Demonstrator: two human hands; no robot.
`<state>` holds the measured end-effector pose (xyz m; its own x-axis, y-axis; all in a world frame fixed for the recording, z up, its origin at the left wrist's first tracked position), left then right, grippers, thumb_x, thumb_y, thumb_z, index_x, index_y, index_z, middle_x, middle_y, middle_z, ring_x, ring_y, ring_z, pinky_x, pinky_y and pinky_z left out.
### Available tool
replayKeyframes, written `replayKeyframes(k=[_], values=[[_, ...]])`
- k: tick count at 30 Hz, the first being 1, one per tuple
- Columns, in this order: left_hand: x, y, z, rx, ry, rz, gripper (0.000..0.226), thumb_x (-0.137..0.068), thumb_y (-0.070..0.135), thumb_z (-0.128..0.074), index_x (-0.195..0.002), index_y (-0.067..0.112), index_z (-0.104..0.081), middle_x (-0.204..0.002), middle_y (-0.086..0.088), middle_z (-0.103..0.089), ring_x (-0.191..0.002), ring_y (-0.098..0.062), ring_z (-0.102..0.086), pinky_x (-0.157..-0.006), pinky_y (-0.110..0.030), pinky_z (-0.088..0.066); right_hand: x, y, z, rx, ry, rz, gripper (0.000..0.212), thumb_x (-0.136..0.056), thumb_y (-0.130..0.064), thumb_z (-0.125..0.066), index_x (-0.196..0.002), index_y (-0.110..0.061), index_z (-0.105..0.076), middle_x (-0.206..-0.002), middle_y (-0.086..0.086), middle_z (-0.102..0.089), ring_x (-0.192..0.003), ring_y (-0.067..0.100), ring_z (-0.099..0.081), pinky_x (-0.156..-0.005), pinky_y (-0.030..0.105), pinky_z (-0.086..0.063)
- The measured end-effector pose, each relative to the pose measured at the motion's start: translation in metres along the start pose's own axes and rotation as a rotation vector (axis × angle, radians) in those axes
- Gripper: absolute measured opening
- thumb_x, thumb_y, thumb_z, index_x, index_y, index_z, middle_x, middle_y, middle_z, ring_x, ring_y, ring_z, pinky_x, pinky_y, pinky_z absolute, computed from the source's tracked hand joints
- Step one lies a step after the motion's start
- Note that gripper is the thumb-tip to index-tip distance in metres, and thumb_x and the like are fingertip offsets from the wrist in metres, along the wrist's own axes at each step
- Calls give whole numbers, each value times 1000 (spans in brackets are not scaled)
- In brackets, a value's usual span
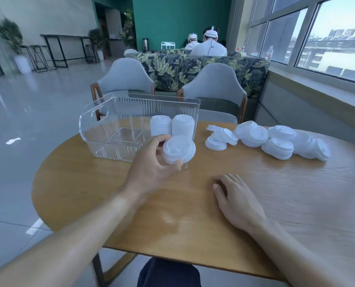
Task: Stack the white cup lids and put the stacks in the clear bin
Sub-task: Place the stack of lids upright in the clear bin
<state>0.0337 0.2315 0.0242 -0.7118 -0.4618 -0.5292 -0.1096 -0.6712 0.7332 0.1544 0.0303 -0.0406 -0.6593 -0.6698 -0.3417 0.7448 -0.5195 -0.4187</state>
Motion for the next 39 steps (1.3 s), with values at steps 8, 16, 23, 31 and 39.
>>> replayKeyframes(k=[8, 16, 23, 31, 39], values=[[-70, -43, 33, -91, 8, 40, 72, -67, 48, -77, -131, 20, -59, -124, 10, -64, -102, 6, -59, -80, -10, -48, -39, -8, -25, -41, 5, 33, 26, -103, -19, -45, -122, -21, -63, -113, -15, -61, -117, 8, -48, -98, 22, -38], [-136, -86, 36, -192, -93, 103, 54, -79, 26, -87, -126, 21, -60, -113, 15, -64, -109, -12, -64, -99, -31, -52, -75, -2, -38, -87, 42, 1, 22, -102, -18, -45, -111, -25, -63, -103, -21, -57, -107, 2, -48, -89, 20, -36], [-177, -108, 27, -259, -194, 103, 48, -81, 24, -86, -124, 20, -66, -115, 10, -71, -107, -10, -67, -101, -33, -52, -83, -1, -38, -144, 52, -23, 21, -103, -20, -45, -109, -33, -60, -104, -28, -56, -108, -5, -47, -89, 3, -31], [-189, -131, 20, -200, -276, 160, 34, -83, 16, -85, -96, 41, -66, -92, 27, -71, -88, 10, -69, -89, -17, -53, -82, 2, -41, -142, 40, -47, 22, -104, -29, -43, -122, -35, -54, -113, -30, -51, -112, -15, -39, -90, 0, -28], [-198, -131, 17, -169, -278, 181, 31, -84, 16, -84, -100, 38, -67, -91, 29, -71, -87, 17, -65, -88, -13, -50, -81, 1, -41, -137, 43, -30, 23, -103, -30, -43, -124, -32, -55, -119, -25, -55, -117, -11, -41, -91, -2, -25]])
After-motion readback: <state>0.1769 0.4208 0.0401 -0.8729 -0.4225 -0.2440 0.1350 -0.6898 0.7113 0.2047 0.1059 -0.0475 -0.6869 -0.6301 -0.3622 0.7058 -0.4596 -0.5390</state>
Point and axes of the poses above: each hand's wrist, its own x-axis away from the middle knuckle, its own z-axis out of the back of the hand, y = z × x, the point moved 7 cm from there along -x, towards the middle knuckle
